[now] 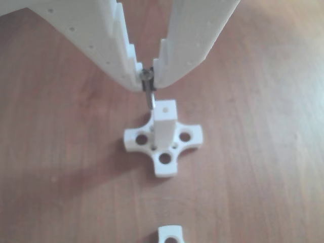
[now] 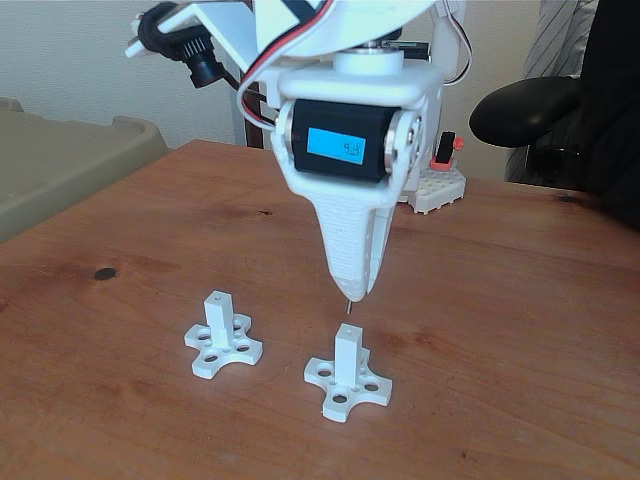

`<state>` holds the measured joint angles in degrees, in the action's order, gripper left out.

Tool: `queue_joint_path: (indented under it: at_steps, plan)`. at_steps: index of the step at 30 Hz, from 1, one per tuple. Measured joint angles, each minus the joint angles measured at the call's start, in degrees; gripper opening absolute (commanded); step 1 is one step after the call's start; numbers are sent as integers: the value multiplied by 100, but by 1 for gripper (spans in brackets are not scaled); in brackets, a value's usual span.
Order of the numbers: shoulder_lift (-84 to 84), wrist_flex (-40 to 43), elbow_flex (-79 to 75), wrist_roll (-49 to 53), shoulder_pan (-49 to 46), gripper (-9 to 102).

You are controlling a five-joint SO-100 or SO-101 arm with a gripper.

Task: Grab the screw and set it in the hole.

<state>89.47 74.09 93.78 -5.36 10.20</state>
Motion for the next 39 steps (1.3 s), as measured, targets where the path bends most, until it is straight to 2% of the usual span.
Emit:
queue_joint_path:
  at_steps: [39]
  plan:
    - [0, -387, 141, 0, 0, -4]
